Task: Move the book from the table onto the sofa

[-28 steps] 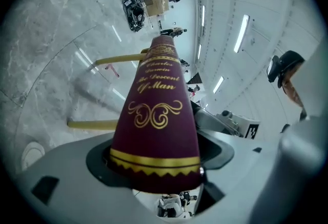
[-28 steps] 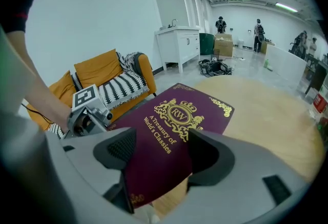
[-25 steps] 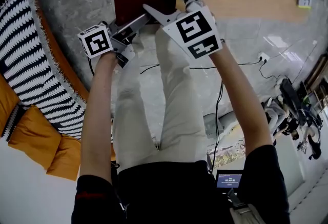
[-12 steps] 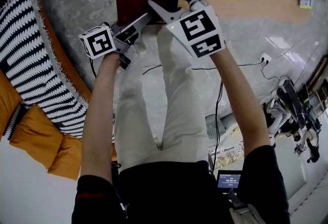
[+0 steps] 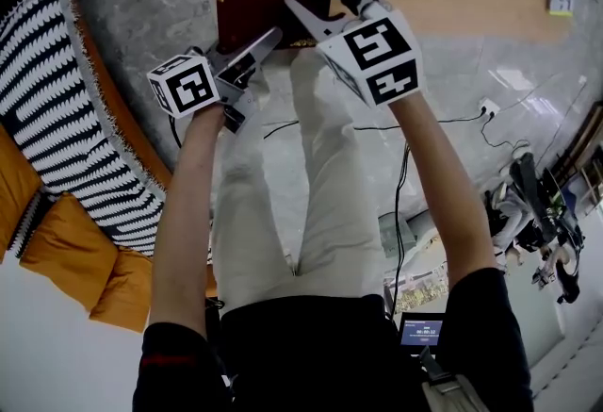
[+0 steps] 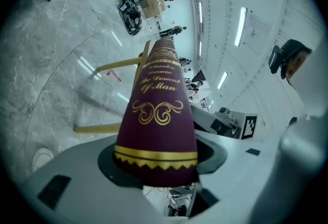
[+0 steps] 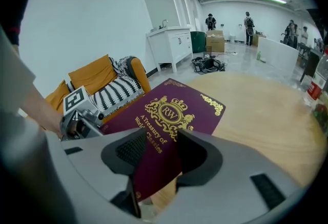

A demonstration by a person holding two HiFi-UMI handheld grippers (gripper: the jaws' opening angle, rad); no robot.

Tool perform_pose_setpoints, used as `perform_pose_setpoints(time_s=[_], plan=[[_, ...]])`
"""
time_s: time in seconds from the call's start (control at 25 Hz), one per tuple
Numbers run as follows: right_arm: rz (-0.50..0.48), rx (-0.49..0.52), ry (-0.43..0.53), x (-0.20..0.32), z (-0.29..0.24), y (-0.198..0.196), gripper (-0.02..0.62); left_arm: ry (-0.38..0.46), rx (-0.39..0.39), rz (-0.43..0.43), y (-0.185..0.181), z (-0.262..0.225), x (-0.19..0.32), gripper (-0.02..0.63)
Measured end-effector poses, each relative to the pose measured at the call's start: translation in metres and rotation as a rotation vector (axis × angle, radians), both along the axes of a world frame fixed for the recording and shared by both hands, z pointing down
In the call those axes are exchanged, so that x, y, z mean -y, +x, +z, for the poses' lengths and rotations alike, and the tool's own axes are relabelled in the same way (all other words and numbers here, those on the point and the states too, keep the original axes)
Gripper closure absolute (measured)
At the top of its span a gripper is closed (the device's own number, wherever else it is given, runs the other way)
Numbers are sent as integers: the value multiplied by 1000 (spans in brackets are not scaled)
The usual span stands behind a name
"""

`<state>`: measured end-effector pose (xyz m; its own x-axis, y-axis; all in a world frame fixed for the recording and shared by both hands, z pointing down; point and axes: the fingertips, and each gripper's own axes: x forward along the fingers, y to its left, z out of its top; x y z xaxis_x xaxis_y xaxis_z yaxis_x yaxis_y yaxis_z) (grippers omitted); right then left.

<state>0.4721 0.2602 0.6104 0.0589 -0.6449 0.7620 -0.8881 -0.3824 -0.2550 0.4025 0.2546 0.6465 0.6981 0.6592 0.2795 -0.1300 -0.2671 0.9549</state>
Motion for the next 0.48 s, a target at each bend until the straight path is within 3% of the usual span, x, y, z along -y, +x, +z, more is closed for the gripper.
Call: perform_pose_setpoints(time_s=[0.48], plan=[[9, -8, 8, 5, -23, 1, 470, 84, -17, -8, 4, -21, 30, 359]])
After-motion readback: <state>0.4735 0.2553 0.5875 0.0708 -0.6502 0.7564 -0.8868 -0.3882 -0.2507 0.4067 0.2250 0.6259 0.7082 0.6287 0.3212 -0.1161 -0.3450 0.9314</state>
